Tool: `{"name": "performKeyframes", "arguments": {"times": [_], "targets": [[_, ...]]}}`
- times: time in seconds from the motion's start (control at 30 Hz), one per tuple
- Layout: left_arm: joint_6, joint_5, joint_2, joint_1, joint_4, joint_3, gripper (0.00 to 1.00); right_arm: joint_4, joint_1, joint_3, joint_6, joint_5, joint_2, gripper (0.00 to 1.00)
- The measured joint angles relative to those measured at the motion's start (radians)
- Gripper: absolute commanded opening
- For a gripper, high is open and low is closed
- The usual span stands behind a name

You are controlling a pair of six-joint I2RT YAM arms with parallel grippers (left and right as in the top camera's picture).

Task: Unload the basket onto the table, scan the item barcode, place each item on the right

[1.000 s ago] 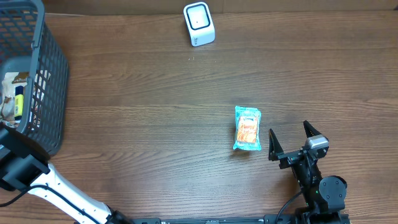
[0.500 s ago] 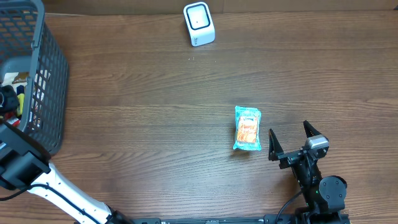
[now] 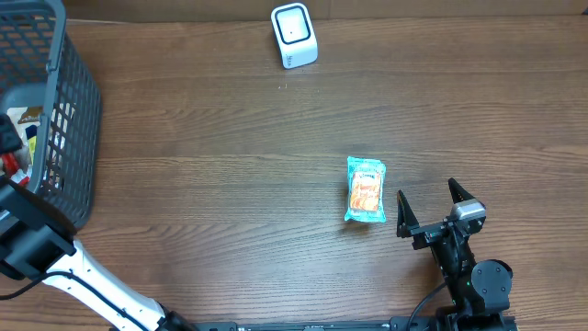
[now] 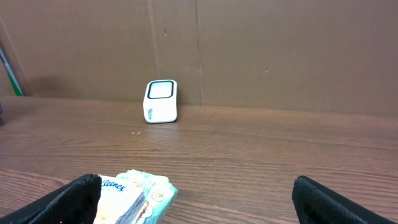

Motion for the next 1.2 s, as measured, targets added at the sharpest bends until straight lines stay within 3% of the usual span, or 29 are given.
{"name": "performKeyframes", "arguments": {"times": [0.1,0.2,0.57,0.87,1.2], "targets": [[-0.024,0.001,0.0,0.0,-0.012,0.028,0.89,0.0,0.0,0.0,0.0,0.0,0.0,1.0],[-0.041,0.017,0.0,0.001,-0.025,0.029,1.0,0.0,0.0,0.0,0.0,0.0,0.0,1.0],[-0.074,0.043,0.0,0.001,0.005,-0.036,1.0,0.0,0.0,0.0,0.0,0.0,0.0,1.0],[-0.108,0.022,0.0,0.001,0.143,-0.2,1.0,0.0,0.0,0.0,-0.001,0.0,0.0,1.0],[-0.086,0.023,0.0,0.001,0.164,-0.209,0.76,0.0,0.0,0.0,0.0,0.0,0.0,1.0]]}}
